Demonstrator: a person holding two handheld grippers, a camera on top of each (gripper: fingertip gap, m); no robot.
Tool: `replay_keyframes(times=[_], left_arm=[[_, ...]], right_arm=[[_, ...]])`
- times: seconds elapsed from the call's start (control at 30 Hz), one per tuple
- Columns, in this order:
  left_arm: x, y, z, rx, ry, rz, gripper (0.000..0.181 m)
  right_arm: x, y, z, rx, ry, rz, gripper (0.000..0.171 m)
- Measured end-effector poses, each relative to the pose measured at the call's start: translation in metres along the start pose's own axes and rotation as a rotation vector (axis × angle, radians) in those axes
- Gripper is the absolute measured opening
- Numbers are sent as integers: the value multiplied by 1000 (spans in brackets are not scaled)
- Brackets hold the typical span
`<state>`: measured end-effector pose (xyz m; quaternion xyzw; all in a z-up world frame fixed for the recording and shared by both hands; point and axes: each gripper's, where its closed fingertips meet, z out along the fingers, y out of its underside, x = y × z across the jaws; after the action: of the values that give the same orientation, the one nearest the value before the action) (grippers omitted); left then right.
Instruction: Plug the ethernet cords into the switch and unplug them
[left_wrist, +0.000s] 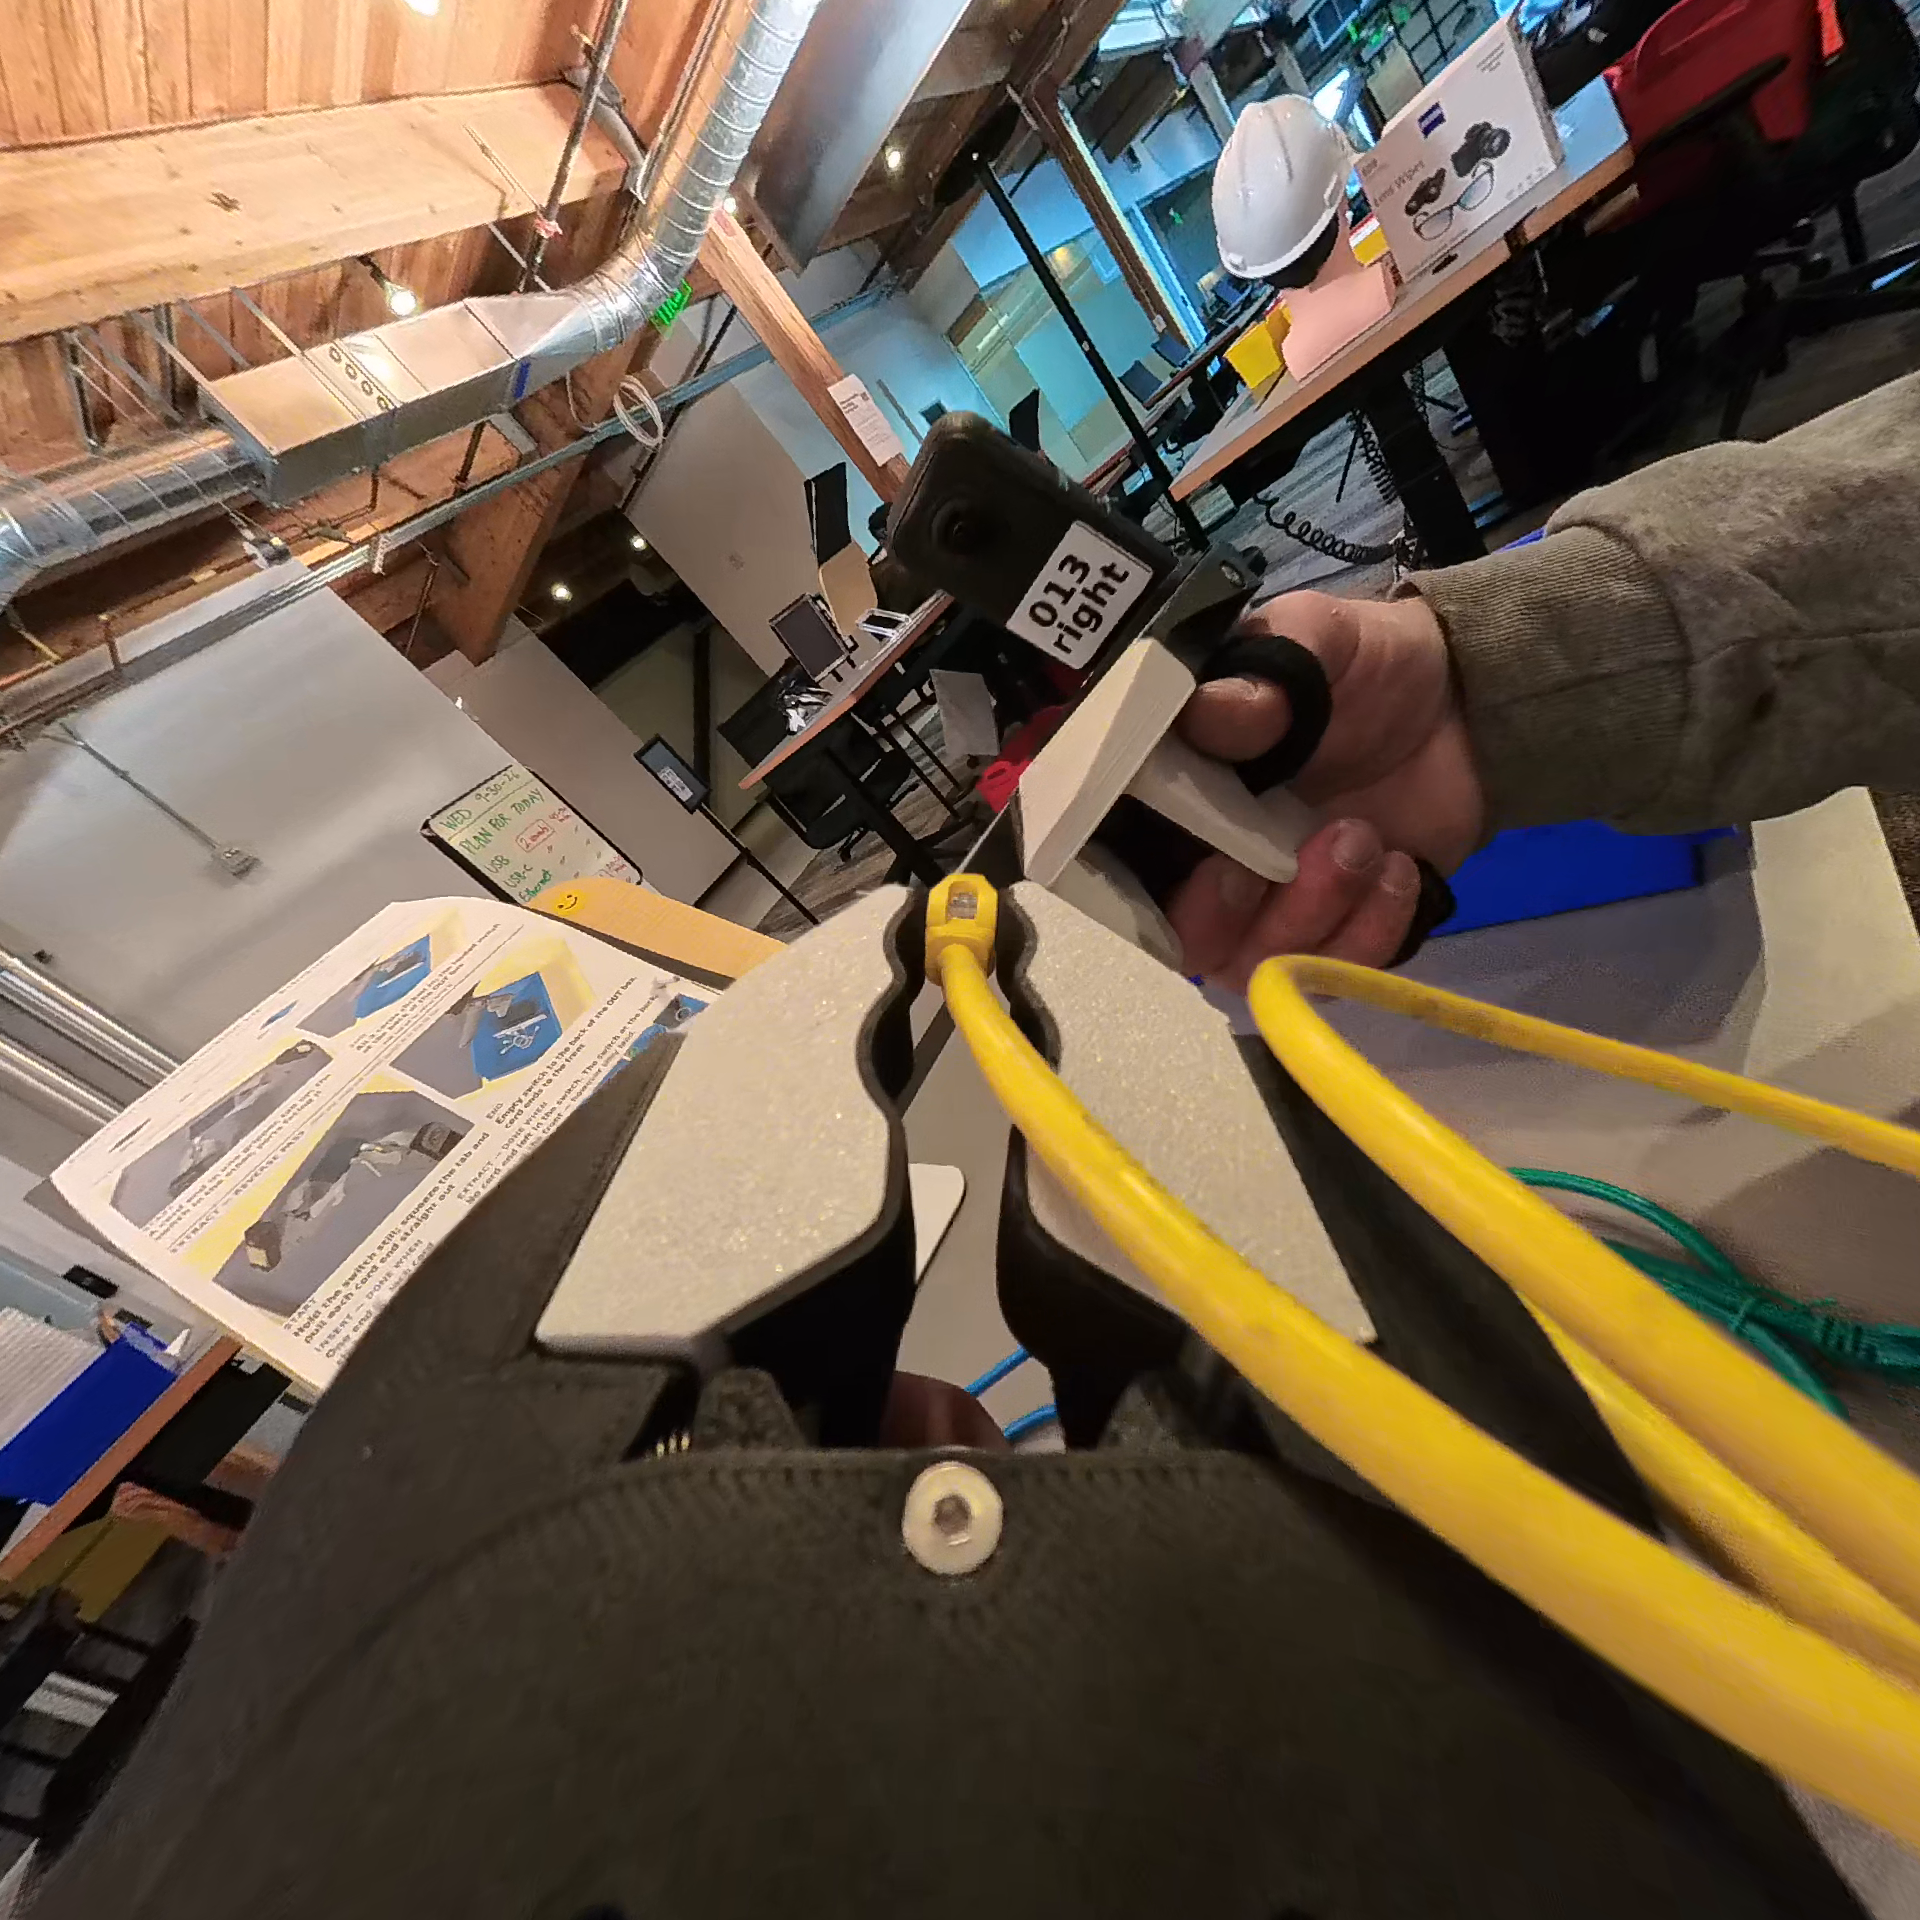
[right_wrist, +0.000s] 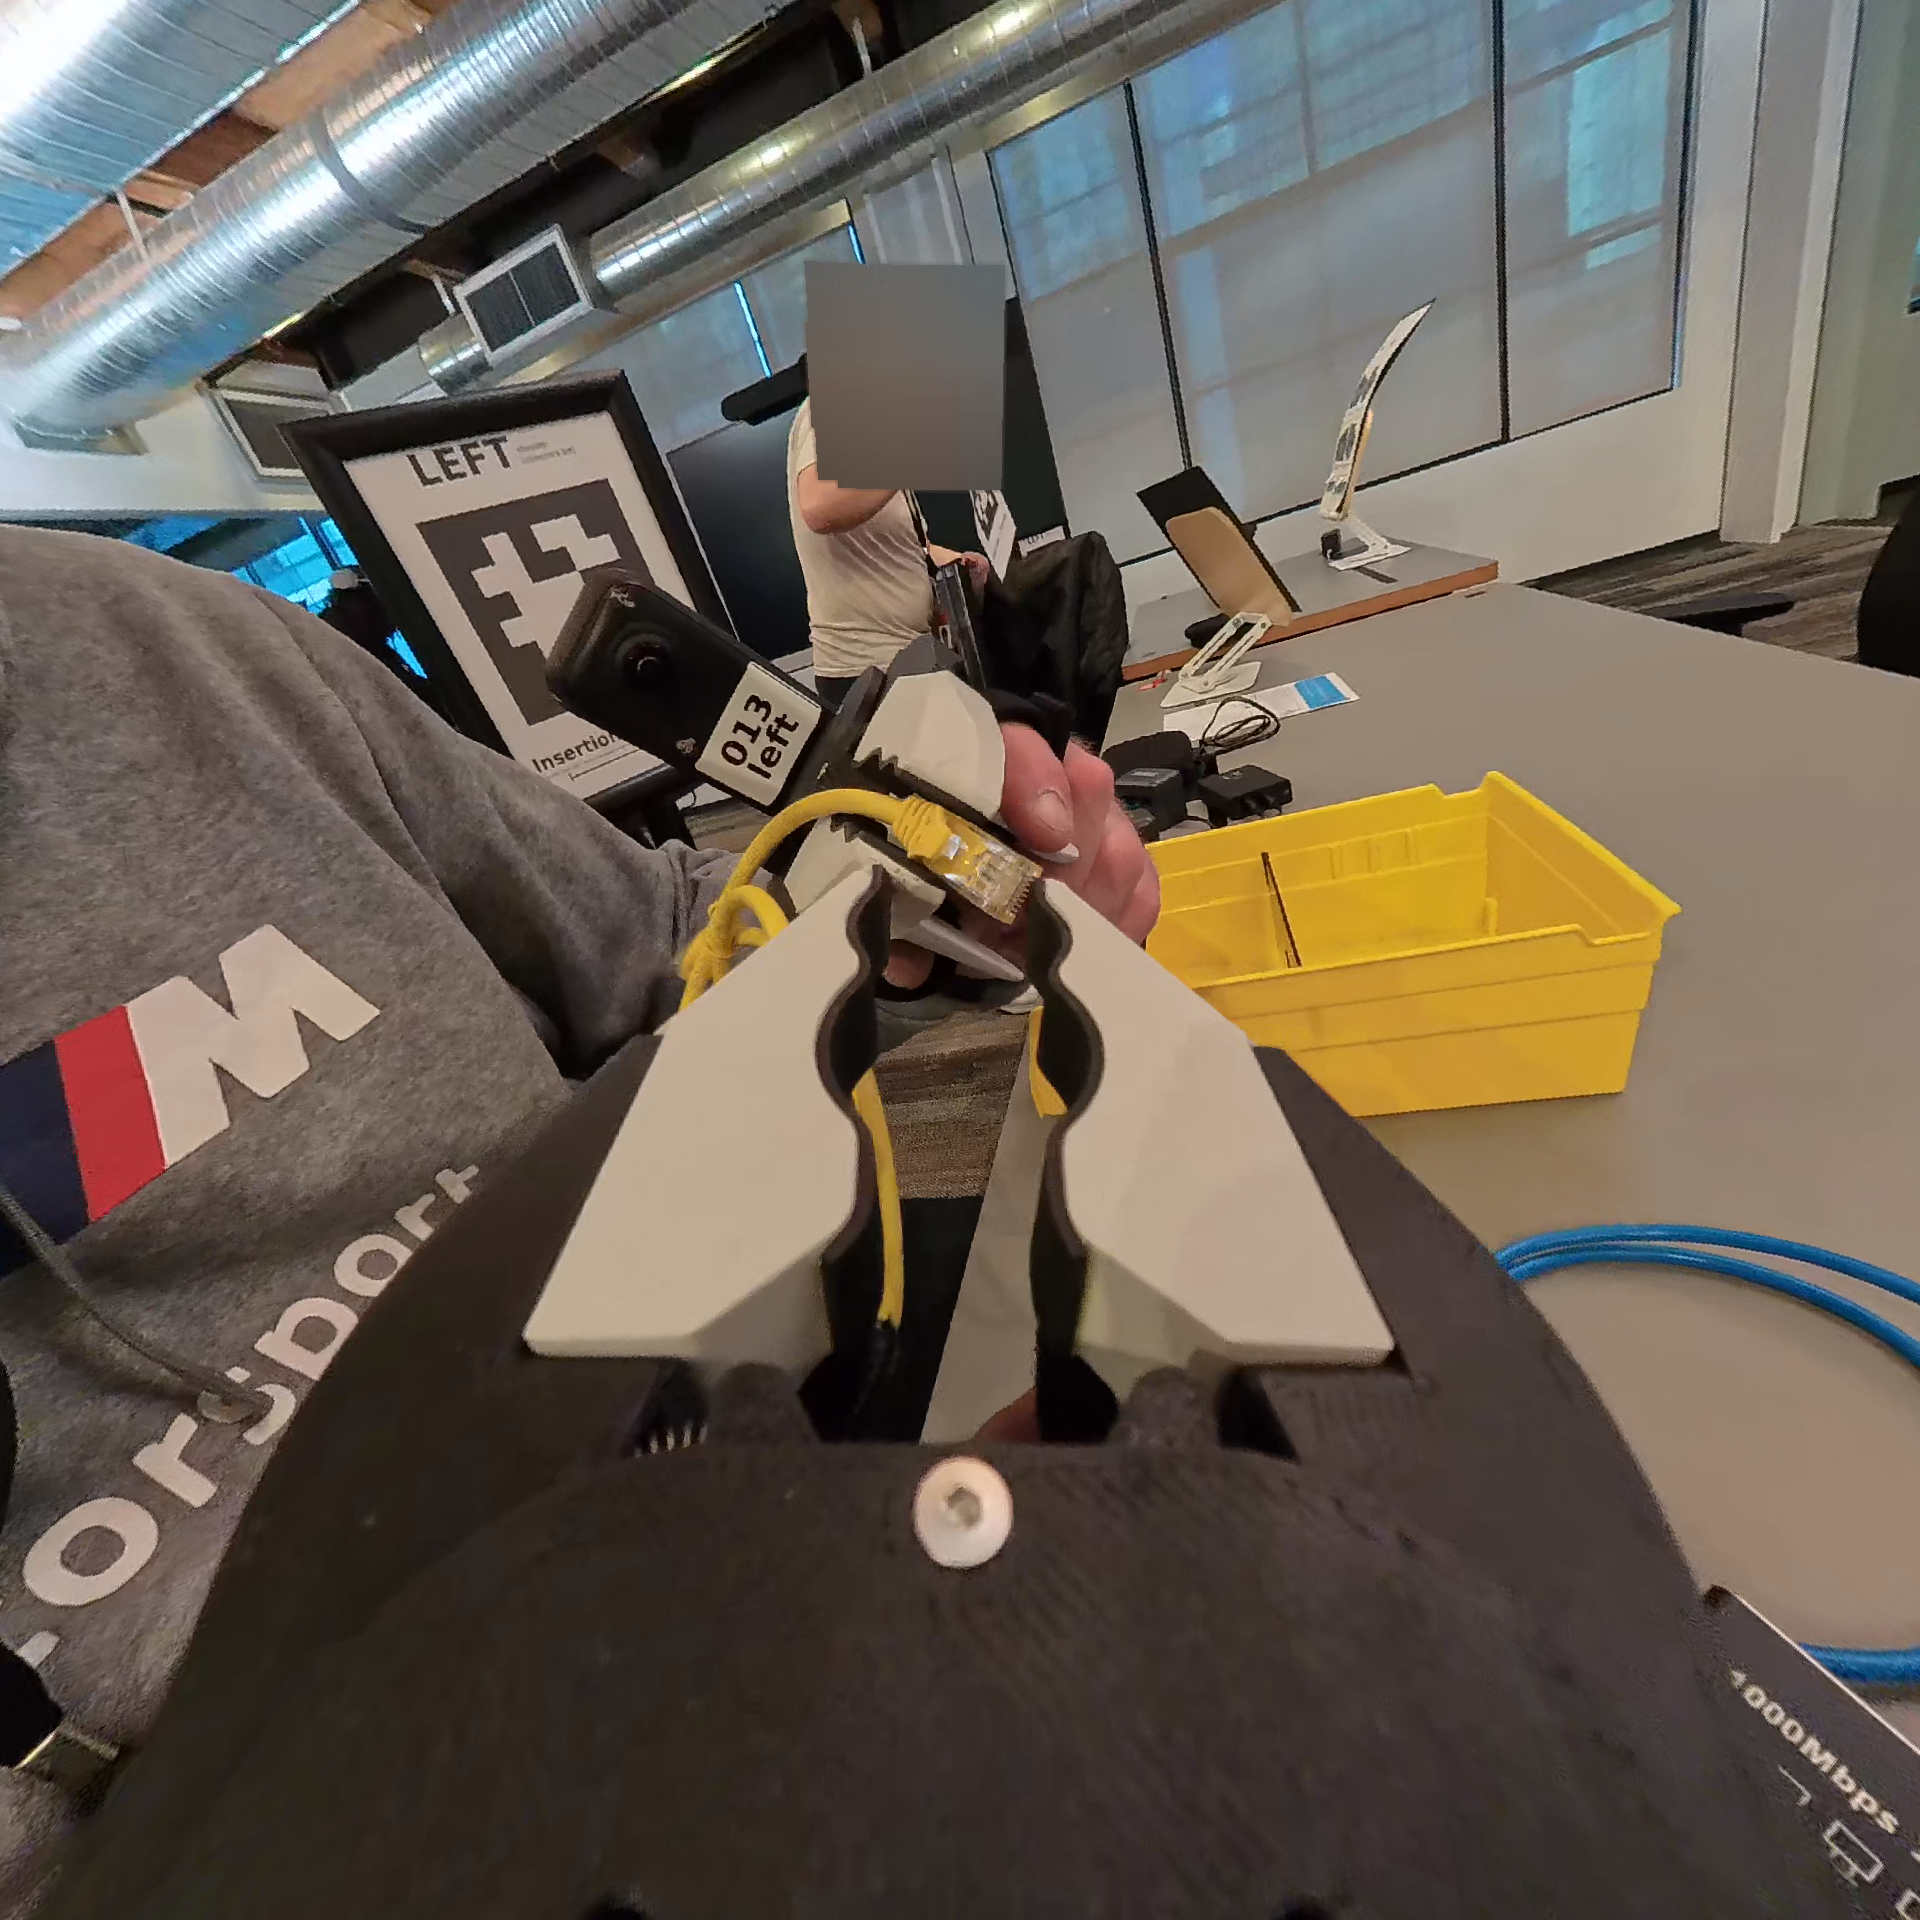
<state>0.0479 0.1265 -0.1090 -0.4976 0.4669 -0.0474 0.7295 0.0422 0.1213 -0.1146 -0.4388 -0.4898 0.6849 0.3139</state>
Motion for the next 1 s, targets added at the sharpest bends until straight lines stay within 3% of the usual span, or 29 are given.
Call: replay_keyframes(times=[0.43, 0.87, 1.0], left_arm=[[1, -2, -2, -8, -2, 83, 12], [-1, 8, -1, -12, -5, 14, 11], [-4, 12, -3, 22, 22, -131, 12]], right_arm=[[1, -4, 1, 63, -51, 94, 17], [10, 0, 0, 67, -26, 114, 14], [15, -1, 2, 77, -3, 125, 14]])
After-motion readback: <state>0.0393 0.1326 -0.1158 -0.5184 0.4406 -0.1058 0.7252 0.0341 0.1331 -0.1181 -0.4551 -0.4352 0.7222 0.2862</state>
